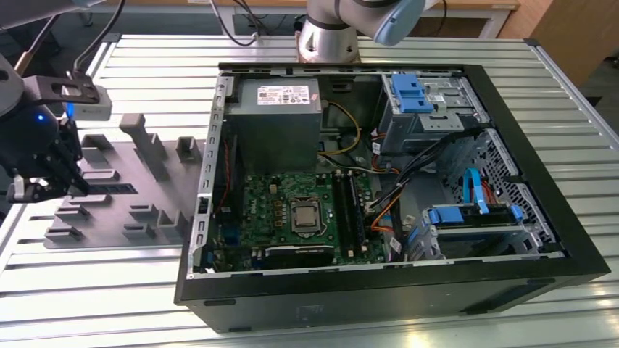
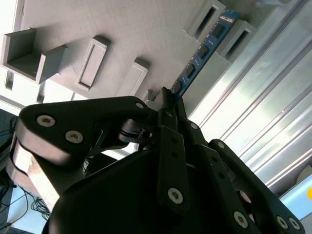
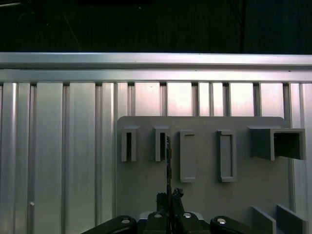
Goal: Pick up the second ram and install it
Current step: 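Pick up the second ram and move it above second insertion slot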
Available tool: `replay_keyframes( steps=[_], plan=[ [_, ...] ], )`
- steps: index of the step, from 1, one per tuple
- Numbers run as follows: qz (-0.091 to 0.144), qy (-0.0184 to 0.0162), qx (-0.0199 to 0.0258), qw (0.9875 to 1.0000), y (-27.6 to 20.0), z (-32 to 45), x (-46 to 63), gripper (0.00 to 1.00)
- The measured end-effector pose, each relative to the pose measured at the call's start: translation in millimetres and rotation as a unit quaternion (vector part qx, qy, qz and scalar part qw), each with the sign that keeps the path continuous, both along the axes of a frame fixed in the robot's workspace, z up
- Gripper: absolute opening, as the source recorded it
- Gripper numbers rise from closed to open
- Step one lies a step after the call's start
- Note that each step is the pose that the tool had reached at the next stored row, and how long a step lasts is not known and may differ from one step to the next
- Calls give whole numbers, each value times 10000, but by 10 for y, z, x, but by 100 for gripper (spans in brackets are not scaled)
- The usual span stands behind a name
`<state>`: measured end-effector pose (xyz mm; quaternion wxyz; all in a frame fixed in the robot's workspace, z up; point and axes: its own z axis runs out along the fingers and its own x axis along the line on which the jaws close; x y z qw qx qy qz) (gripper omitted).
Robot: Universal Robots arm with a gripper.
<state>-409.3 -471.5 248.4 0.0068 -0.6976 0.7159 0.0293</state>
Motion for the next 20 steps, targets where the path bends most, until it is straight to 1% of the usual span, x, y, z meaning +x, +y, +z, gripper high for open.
replay_keyframes(
  steps=[12, 20],
  plan=[
    [0, 0, 0, 10000, 0, 28, 0, 14],
    [0, 0, 0, 10000, 0, 73, 0, 14]
  ],
)
